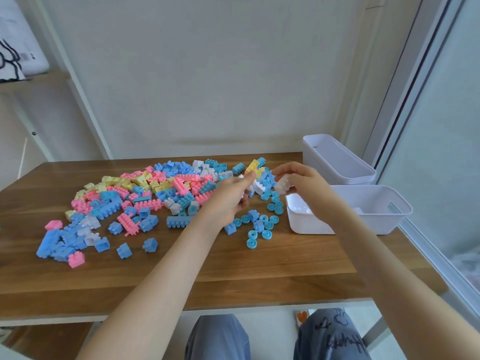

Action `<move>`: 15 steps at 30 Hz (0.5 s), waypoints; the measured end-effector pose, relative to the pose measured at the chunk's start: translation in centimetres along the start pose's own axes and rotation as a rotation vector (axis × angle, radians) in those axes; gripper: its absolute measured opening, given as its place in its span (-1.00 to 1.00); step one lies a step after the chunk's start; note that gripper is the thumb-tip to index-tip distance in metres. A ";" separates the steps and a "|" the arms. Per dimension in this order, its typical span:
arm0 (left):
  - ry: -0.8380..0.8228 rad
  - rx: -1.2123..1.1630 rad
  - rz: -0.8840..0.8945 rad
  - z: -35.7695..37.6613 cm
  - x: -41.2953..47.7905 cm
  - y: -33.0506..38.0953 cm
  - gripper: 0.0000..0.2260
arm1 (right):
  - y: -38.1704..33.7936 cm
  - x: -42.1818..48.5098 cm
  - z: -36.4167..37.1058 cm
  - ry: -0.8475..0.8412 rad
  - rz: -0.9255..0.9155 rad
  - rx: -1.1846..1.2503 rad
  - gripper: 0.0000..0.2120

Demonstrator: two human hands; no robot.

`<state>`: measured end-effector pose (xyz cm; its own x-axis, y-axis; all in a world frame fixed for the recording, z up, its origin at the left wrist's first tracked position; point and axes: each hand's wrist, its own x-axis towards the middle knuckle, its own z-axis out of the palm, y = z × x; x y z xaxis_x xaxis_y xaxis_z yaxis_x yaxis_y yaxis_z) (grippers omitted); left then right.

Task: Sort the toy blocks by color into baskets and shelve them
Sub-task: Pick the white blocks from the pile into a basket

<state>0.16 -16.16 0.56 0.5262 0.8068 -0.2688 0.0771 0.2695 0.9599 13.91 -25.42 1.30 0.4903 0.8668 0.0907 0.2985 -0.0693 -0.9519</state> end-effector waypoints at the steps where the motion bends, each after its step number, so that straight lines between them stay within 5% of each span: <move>1: -0.011 0.064 0.043 0.7 0.0 0.0 -0.70 | 0.2 0.0 -1.2 0.054 0.015 -0.038 -0.68; 7: -0.156 0.743 0.497 6.6 -0.5 0.6 -0.78 | 2.2 -1.1 -7.7 0.112 0.206 -0.392 -0.73; 15: -0.294 1.224 0.492 10.5 0.2 -0.4 -0.58 | 2.6 -2.1 -8.1 0.124 0.024 -0.728 -0.69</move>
<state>9.10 -21.61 0.99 0.8658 0.5003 -0.0008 0.4481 -0.7746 0.4463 20.26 -31.45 0.99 0.5796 0.8018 0.1453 0.7331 -0.4352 -0.5226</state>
